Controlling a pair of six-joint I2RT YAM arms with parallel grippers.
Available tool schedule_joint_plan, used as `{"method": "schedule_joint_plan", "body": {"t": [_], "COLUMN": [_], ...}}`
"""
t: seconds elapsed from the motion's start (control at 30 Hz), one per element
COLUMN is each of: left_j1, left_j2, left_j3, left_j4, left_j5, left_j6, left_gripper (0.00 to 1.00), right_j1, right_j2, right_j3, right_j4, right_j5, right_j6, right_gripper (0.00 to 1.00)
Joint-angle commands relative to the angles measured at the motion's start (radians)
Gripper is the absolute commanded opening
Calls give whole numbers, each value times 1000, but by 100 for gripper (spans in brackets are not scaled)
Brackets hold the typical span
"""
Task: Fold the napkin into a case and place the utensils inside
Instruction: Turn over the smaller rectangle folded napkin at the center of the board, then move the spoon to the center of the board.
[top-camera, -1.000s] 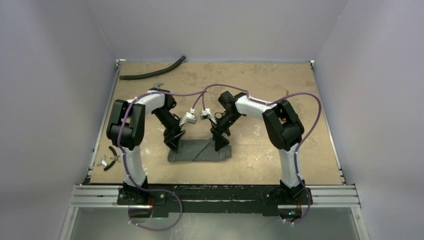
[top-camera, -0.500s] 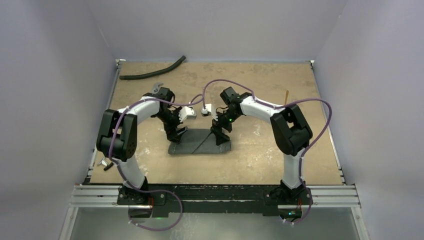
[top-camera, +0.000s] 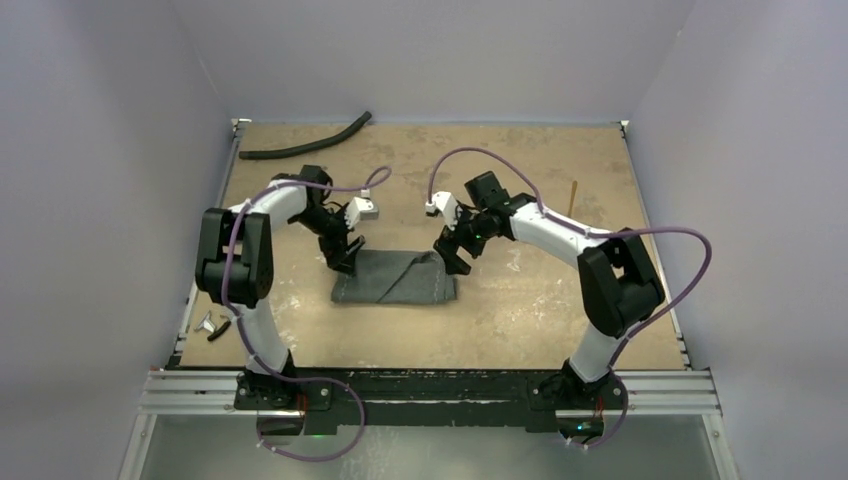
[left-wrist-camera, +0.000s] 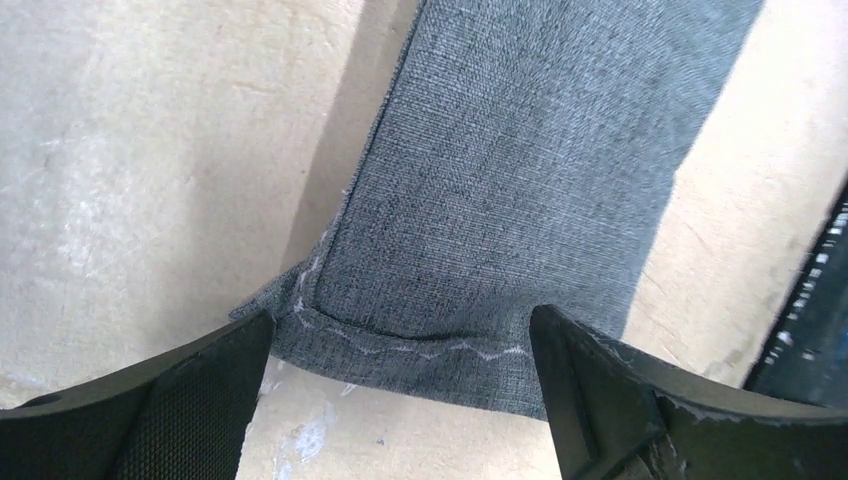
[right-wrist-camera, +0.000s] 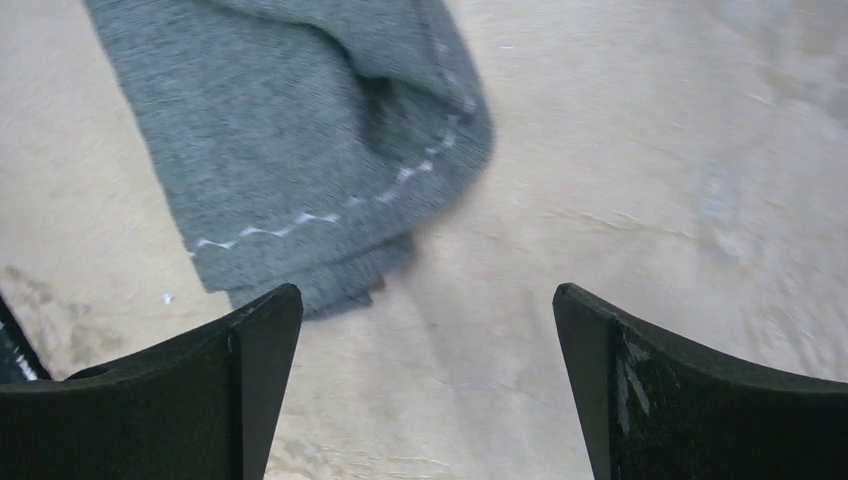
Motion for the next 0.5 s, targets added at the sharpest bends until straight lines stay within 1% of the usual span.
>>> {"method": "schedule_joint_plan", "body": {"t": [0.0, 0.07, 0.17, 0.2, 0.27, 0.33, 0.37, 0.47], "left_j1": [77, 85, 85, 85, 85, 84, 84, 85], "left_j2": [67, 66, 34, 22, -2, -19, -27, -48], "left_j3": [158, 209, 245, 256, 277, 298, 307, 332], "left_j4": [-329, -404, -409, -412, -395, -348, -327, -285], "left_j5": [209, 240, 254, 258, 251, 222, 207, 176], "left_j6": [134, 175, 116, 107, 59, -22, -62, -154], "left_gripper": [99, 99, 98, 98, 98, 99, 98, 99], "right_j1": [-36, -45, -72, -95, -159, -233, -271, -386], "right_j2": [-116, -172, -242, -256, -272, -255, -237, -193], "right_j3": [-39, -62, -82, -87, -107, -125, -118, -120], "right_j4": [173, 285, 468, 513, 579, 619, 607, 549], "right_j5": [83, 137, 274, 279, 287, 222, 215, 260], "right_j6": [137, 228, 428, 487, 674, 750, 768, 874], "right_gripper": [99, 99, 99, 99, 99, 99, 99, 99]}}
